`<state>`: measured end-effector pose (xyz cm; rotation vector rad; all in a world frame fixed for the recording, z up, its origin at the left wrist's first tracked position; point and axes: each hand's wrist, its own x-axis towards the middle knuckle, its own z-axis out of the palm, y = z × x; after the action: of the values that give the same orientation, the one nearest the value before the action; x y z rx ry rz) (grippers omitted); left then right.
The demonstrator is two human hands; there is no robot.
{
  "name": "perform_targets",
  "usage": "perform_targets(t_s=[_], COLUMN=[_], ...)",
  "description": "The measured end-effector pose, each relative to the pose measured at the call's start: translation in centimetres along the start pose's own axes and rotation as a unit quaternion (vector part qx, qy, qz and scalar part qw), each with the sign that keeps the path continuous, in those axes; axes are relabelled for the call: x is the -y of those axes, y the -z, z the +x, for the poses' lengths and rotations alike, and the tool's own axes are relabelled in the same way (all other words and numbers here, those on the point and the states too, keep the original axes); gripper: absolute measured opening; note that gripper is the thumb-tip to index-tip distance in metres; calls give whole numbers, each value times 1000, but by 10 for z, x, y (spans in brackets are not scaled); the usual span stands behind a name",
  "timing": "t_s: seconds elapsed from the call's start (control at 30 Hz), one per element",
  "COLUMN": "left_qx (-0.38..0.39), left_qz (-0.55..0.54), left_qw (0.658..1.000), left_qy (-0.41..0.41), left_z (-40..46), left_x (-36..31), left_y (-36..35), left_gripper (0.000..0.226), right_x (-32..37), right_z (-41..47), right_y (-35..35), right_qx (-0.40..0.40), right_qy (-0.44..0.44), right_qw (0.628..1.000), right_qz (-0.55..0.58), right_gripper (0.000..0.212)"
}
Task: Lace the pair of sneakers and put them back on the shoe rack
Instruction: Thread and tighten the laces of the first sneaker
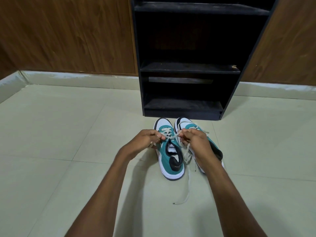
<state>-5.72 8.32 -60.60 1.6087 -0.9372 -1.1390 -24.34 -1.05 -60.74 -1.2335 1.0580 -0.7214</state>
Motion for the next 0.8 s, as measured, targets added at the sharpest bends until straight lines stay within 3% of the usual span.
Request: perform_targets(t_s=[0.1, 0.2, 0.3, 0.37, 0.53, 0.8], left_qx=[13, -79, -123, -131, -183, -243], left_qz=[-1, -123, -376, -454, -510, -498], left_qw=[1000, 989, 918, 881, 840, 832], left_qy=[-17, -32, 5, 4, -16, 14], left_z=[1, 7, 11, 15, 22, 27], left_x=[-3, -2, -5, -3, 10, 17], left_y=[6, -4, -26, -40, -50, -50], left_gripper=[32, 39, 50, 54, 42, 46], right_x=[-5, -11, -20, -23, -28, -32], right_z=[1, 5, 10, 9, 11, 18], right_y=[-19, -33, -40, -42, -39, -31], right_qx=[7, -14, -17, -15, -24, -108], right_qy=[2, 14, 7, 4, -1, -2], right_qw=[989, 962, 922, 899, 891, 911], right_qz=[147, 271, 387, 439, 453, 397], right_gripper=[24, 30, 34, 34, 33, 32])
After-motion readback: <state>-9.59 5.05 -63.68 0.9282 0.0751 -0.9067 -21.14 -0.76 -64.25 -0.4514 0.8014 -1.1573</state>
